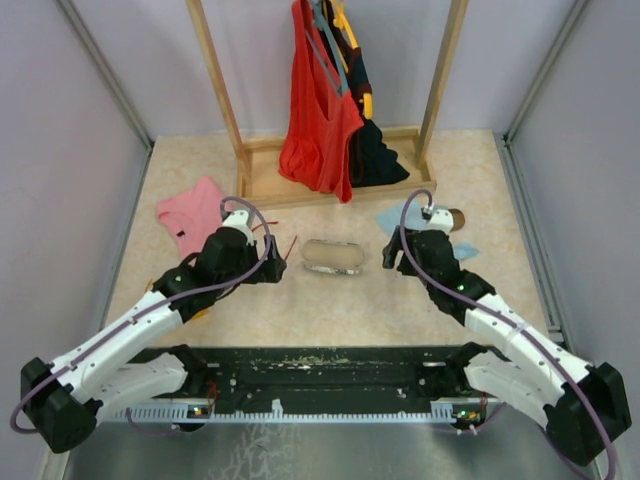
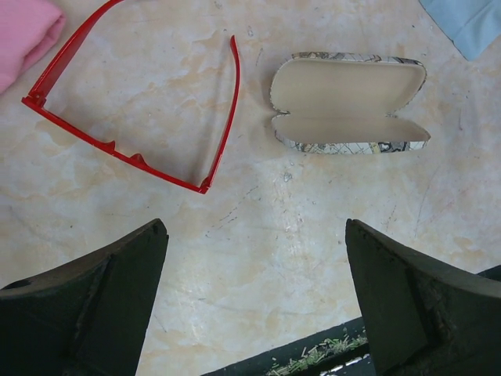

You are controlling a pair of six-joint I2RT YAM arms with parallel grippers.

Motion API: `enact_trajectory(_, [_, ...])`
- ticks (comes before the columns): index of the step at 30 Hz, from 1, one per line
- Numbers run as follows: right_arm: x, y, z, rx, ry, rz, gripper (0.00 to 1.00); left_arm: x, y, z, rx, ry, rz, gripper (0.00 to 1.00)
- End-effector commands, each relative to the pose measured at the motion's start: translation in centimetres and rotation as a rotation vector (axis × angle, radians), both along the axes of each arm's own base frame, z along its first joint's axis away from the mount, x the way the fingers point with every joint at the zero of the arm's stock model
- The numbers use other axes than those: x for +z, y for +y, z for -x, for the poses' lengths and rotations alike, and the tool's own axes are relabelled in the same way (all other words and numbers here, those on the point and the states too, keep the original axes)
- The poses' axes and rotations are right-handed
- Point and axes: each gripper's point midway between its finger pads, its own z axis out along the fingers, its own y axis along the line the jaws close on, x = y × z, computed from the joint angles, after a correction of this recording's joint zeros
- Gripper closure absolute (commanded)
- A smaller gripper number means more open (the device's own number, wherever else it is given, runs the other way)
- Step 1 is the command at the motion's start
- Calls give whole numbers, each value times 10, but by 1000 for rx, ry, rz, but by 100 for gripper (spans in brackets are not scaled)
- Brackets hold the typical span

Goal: Organize the sunglasses
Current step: Adjust the sunglasses case at the center of the board, then pick up the glasses cleaning cloth from the center of the board.

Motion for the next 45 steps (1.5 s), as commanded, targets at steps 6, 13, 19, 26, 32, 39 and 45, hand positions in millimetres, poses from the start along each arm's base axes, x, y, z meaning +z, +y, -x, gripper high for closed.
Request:
enact_trajectory(6, [-24,-59,-6,-292,105,-33,26,11,1,-4,83,22,61,0])
enact_trajectory(13, [-31,-58,-39,-246,33,-135,28,21,3,-4,61,8,31,0])
enact_trajectory(19, [-43,-57,-64,-258,17,-174,31,20,21,-10,33,-41,-133,0])
enact_trajectory(26, [-59,-53,-84,-275,20,-209,34,25,32,-5,29,-86,-155,0])
enact_trajectory(32, [-74,-57,-98,-294,36,-213,35,31,42,-4,70,-122,-152,0])
enact_trajectory(39, [-83,-57,-108,-304,34,-231,41,28,42,-5,73,-109,-164,0])
enact_trajectory(45, [-93,-59,-113,-324,40,-239,45,27,42,-5,71,-106,-163,0])
